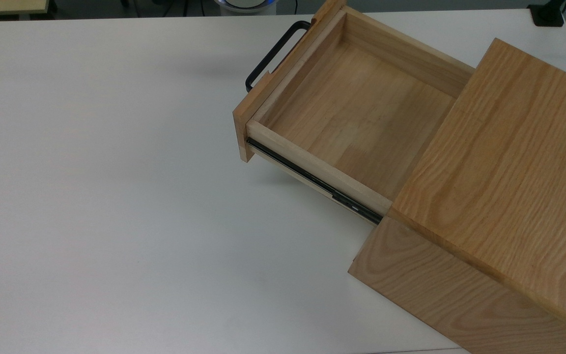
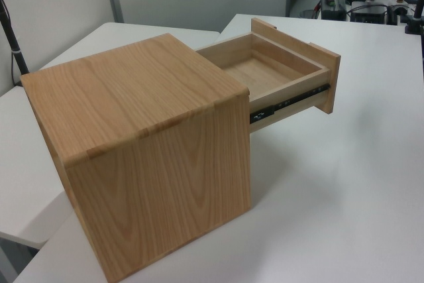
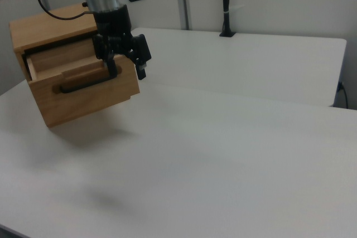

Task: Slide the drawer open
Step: 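Release the handle and lift the gripper away from the drawer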

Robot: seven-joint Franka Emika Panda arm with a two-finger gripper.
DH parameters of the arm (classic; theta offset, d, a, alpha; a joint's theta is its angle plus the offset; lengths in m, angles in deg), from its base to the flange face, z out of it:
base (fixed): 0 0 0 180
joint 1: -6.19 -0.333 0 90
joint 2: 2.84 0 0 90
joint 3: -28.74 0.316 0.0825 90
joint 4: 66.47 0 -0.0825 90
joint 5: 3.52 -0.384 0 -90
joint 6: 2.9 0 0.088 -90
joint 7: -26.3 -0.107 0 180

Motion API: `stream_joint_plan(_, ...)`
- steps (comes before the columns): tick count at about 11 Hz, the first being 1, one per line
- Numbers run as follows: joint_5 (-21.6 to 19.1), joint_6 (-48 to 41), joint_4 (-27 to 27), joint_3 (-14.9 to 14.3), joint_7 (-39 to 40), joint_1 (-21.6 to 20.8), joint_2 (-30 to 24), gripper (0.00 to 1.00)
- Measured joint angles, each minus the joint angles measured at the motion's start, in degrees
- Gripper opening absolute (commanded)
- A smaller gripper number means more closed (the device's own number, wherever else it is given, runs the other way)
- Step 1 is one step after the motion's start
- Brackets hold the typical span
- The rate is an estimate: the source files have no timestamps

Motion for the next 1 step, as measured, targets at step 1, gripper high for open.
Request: stream_joint_plan(1,0.0,0.1,0.0,0.0,-0.4,-1.2,0.4,1.00)
